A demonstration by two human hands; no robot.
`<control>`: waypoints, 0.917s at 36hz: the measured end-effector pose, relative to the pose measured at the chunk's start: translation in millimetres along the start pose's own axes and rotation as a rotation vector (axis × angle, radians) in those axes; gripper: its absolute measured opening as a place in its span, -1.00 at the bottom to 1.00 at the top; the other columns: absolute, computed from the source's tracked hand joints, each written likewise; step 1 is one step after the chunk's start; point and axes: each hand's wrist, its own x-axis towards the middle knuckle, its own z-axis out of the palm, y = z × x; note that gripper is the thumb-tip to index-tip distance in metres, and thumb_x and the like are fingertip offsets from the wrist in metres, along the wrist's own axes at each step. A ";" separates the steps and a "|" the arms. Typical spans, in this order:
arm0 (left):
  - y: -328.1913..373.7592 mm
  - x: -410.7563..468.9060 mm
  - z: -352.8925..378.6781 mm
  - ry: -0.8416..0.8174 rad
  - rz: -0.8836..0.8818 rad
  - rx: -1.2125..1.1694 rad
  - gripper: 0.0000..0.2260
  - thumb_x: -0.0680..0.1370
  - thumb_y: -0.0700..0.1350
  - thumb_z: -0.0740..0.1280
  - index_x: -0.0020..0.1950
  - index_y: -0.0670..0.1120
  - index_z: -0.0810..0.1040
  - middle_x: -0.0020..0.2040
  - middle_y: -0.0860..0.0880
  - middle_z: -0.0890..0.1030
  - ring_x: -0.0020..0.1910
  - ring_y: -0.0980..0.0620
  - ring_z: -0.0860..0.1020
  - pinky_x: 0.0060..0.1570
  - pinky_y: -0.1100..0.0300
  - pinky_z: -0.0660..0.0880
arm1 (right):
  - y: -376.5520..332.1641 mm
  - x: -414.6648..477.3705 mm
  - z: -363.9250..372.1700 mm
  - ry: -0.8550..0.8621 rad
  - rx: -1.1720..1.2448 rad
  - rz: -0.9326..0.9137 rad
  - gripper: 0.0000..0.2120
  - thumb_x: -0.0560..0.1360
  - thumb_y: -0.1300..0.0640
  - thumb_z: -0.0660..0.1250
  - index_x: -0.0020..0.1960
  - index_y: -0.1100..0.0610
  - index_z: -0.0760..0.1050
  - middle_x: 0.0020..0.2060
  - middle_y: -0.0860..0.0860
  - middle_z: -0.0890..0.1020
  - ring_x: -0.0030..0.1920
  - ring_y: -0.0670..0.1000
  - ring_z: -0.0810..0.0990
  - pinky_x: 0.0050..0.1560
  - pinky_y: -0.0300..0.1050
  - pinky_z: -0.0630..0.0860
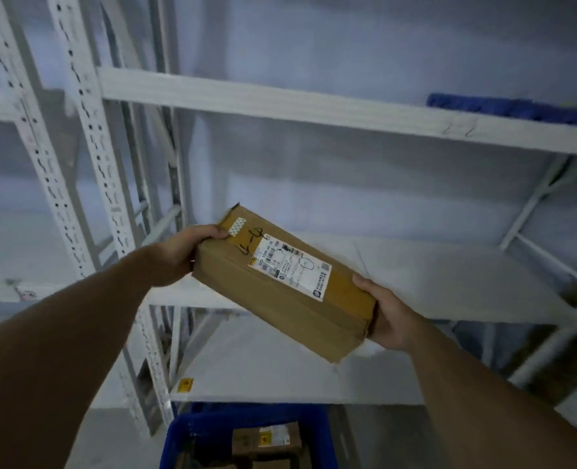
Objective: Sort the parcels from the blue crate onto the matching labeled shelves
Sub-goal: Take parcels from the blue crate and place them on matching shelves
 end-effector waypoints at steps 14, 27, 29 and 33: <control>124.9 -46.7 190.3 -0.368 0.127 0.024 0.16 0.17 0.38 0.60 0.60 0.03 0.12 0.49 -0.14 0.38 0.44 -0.20 0.40 0.40 -0.30 0.36 | -104.4 -173.2 -36.9 0.324 0.337 -0.540 -0.52 0.52 -0.10 0.45 0.39 -0.02 0.48 0.30 0.10 0.58 0.30 0.22 0.56 0.38 0.30 0.48; 175.9 -181.7 439.4 -0.835 0.341 -0.039 0.02 0.26 -0.11 0.68 0.56 0.20 0.16 0.35 -0.05 0.53 0.25 -0.17 0.55 0.17 -0.26 0.55 | -86.3 -427.3 -147.0 0.708 0.059 -0.582 -0.32 0.29 -0.01 0.61 0.37 0.15 0.55 0.07 0.10 0.70 0.09 0.17 0.65 -0.10 -0.04 0.52; 173.9 -218.0 467.3 -0.921 0.367 -0.003 0.01 0.27 -0.15 0.68 0.57 0.18 0.19 0.30 -0.03 0.58 0.22 -0.14 0.59 0.16 -0.24 0.57 | -81.0 -476.9 -158.6 0.752 0.033 -0.563 -0.34 0.32 -0.03 0.60 0.38 0.05 0.56 0.05 0.06 0.70 0.02 0.10 0.61 -0.08 -0.05 0.51; 162.3 -300.4 514.6 -1.085 0.401 0.023 -0.13 0.38 -0.21 0.61 0.53 0.17 0.21 0.19 0.03 0.65 0.10 0.01 0.64 -0.07 0.05 0.61 | -72.4 -571.2 -157.4 0.900 -0.011 -0.554 -0.38 0.42 -0.03 0.60 0.42 -0.08 0.46 0.19 0.04 0.71 0.19 0.15 0.69 0.16 0.17 0.64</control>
